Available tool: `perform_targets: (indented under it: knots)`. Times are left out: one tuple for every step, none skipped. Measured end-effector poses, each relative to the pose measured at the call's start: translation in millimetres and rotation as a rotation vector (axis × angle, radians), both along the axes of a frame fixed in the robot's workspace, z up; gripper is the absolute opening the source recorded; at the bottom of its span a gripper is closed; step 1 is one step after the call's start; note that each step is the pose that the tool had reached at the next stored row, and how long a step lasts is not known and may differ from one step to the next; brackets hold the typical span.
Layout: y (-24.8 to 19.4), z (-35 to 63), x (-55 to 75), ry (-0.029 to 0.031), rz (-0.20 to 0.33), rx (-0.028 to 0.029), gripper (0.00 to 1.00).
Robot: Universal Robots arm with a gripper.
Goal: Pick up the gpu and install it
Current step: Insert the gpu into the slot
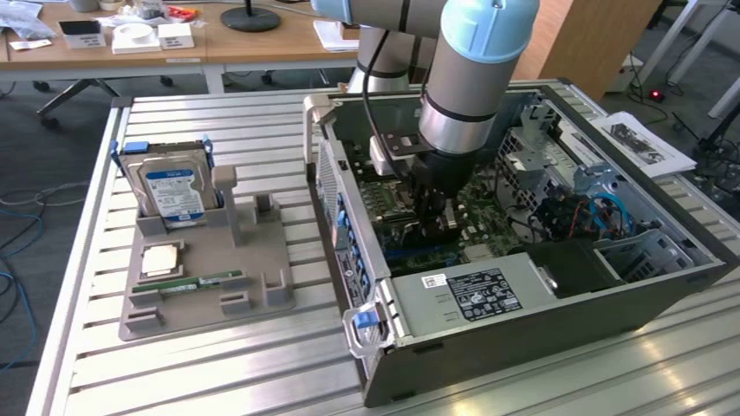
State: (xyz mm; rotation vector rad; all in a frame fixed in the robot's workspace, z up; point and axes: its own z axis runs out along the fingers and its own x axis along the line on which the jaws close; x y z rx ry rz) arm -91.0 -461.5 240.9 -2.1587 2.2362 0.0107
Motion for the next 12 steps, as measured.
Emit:
perform_targets:
  knots:
    - [0.0, 0.0, 0.0, 0.0000, 0.000, 0.0000, 0.27]
    - [0.0, 0.0, -0.1, 0.0000, 0.000, 0.0000, 0.27]
    - [0.0, 0.0, -0.2, 0.0000, 0.000, 0.0001, 0.27]
    - [0.1, 0.0, -0.3, 0.0000, 0.000, 0.0001, 0.27]
    - [0.1, 0.0, -0.4, 0.0000, 0.000, 0.0001, 0.27]
    - [0.1, 0.0, -0.5, 0.0000, 0.000, 0.0002, 0.27]
    - [0.0, 0.0, -0.5, 0.0000, 0.000, 0.0001, 0.27]
    - [0.0, 0.0, -0.5, 0.0000, 0.000, 0.0001, 0.27]
    - [0.0, 0.0, -0.6, 0.0000, 0.000, 0.0001, 0.27]
    - [0.0, 0.0, -0.6, 0.0000, 0.000, 0.0001, 0.27]
    - [0.0, 0.0, -0.6, 0.0000, 0.000, 0.0001, 0.27]
    - [0.0, 0.0, -0.6, 0.0000, 0.000, 0.0000, 0.27]
